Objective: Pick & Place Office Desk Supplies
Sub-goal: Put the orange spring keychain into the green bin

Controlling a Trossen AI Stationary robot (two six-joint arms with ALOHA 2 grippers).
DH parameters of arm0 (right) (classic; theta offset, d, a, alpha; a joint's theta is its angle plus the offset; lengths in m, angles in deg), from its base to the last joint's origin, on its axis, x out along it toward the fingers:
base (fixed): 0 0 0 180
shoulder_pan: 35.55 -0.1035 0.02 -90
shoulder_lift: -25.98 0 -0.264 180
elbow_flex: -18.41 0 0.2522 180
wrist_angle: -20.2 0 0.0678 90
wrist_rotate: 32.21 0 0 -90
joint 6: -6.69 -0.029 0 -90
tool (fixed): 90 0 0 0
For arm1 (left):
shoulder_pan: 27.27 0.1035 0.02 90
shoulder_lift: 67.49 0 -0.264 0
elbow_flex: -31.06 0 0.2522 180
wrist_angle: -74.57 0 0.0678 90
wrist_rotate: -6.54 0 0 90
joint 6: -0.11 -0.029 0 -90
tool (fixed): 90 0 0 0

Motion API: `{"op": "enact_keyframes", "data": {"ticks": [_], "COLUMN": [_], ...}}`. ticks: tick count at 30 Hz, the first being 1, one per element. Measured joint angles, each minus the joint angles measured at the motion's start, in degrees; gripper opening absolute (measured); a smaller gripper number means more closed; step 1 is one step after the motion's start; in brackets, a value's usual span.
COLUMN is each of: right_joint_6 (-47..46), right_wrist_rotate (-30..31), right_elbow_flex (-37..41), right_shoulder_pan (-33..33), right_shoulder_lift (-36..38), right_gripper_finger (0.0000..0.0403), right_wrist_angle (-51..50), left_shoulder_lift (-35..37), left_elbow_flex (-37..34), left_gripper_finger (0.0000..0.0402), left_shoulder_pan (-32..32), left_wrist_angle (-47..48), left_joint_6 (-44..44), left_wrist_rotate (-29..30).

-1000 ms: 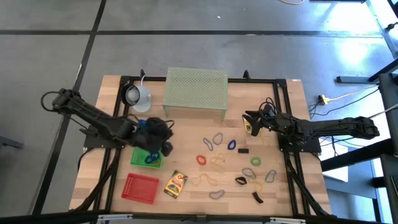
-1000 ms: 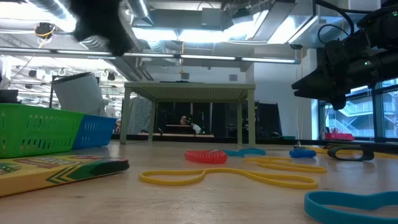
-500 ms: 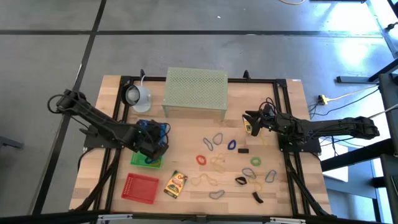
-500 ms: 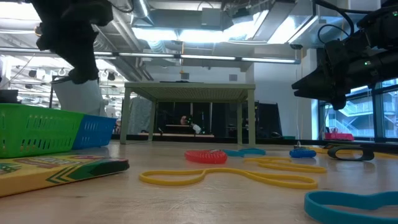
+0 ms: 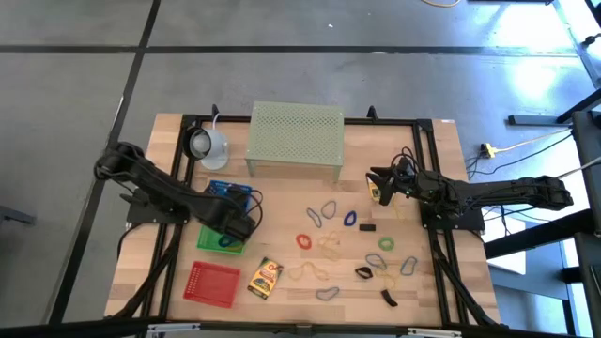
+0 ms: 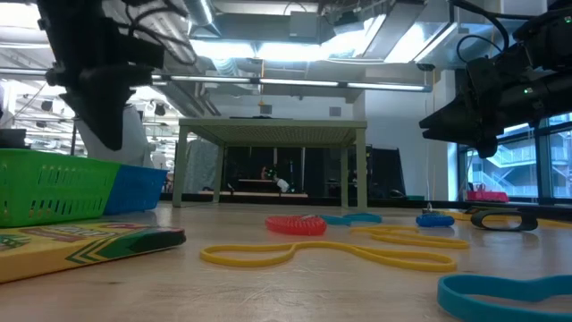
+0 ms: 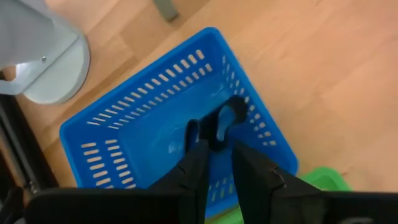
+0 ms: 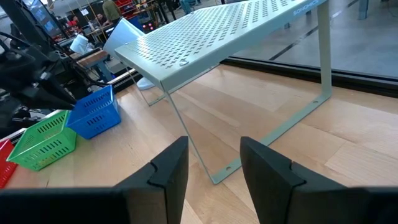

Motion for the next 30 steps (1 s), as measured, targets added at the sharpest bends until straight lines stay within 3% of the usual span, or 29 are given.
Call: {"op": "enact_keyframes", "data": {"ticks": [7, 14, 21, 30], "right_joint_6": [-0.01, -0.01, -0.01, -0.01], "right_wrist_rotate": [0.00, -0.01, 0.00, 0.00], "right_elbow_flex": [0.02, 0.02, 0.01, 0.01], "right_shoulder_pan": [0.00, -0.01, 0.01, -0.01], "right_shoulder_lift": [0.00, -0.01, 0.00, 0.00], "right_gripper_finger": [0.0146, 0.0146, 0.0146, 0.0146], "right_wrist_angle": [-0.01, -0.02, -0.02, -0.01], "left_shoulder_lift": [-0.17, 1.38, -0.11, -10.73], "left_elbow_flex": [0.18, 5.47, 6.16, 6.06], "left_gripper_finger": [0.0065, 0.0080, 0.0110, 0.0161], "left_shoulder_pan": [1.85, 2.70, 2.70, 2.68], "left_wrist_angle": [0.10, -2.55, -26.98, -50.59], "left_joint_6": [-0.10, -3.46, -25.94, -47.57], "left_wrist_rotate": [-0.19, 2.14, 4.41, -6.95]}}
